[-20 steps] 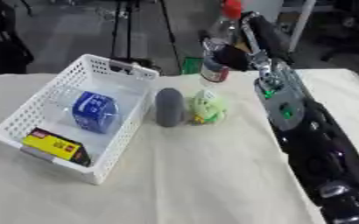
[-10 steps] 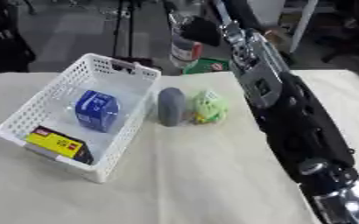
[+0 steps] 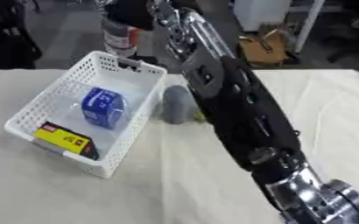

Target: Pick up objects on the table and place them in the box.

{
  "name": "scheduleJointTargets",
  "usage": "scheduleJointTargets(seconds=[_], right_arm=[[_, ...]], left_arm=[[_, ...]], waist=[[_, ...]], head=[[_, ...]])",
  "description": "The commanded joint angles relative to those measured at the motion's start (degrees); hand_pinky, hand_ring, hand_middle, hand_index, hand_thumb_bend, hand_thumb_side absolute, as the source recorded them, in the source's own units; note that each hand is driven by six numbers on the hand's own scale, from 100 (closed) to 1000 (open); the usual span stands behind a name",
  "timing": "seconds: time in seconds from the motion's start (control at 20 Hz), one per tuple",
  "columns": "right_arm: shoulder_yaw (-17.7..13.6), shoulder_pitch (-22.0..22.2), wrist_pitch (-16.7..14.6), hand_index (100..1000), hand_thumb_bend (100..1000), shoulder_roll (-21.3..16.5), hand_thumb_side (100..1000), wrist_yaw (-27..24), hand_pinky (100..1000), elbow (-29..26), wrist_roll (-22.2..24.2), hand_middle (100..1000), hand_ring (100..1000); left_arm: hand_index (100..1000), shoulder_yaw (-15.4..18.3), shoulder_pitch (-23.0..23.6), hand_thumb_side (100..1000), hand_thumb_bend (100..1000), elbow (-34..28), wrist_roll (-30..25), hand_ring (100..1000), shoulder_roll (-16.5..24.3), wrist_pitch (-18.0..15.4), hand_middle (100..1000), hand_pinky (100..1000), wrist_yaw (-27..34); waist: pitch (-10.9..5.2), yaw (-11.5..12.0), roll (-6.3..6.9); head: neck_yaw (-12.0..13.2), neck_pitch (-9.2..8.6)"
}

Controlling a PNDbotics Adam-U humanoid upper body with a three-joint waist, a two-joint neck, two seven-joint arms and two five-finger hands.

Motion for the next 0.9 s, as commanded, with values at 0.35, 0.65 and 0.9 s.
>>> scheduleJointTargets(seconds=[0.35, 0.65, 0.9], right_arm=[[-0.69, -1.22, -0.55, 593, 346, 7.20, 646, 5.10, 900, 3.65, -0.30, 309, 863], [-0.55, 0.60, -1.77, 596, 362, 11.14, 613, 8.01, 901, 7.58, 0.34, 306, 865], [0.13, 1.55, -2.73, 610, 366, 12.77, 585, 8.86, 901, 10.27, 1.86, 318, 873]], left_arm=[[732, -0.38, -0.43, 679, 100, -1.04, -0.48, 691, 0.18, 0.16, 781, 718, 0.61], [732, -0.44, -0.53, 679, 100, -1.04, -0.71, 692, -0.10, 0.14, 782, 718, 0.81], [732, -0.45, -0.59, 679, 100, -1.04, -0.81, 692, -0.18, 0.13, 782, 718, 0.87]], waist=[[-1.44, 0.73, 0.68], [-1.11, 1.15, 0.91], [-0.97, 1.34, 0.95]], head=[[-0.97, 0.15], [-1.31, -0.21], [-1.36, -0.43]])
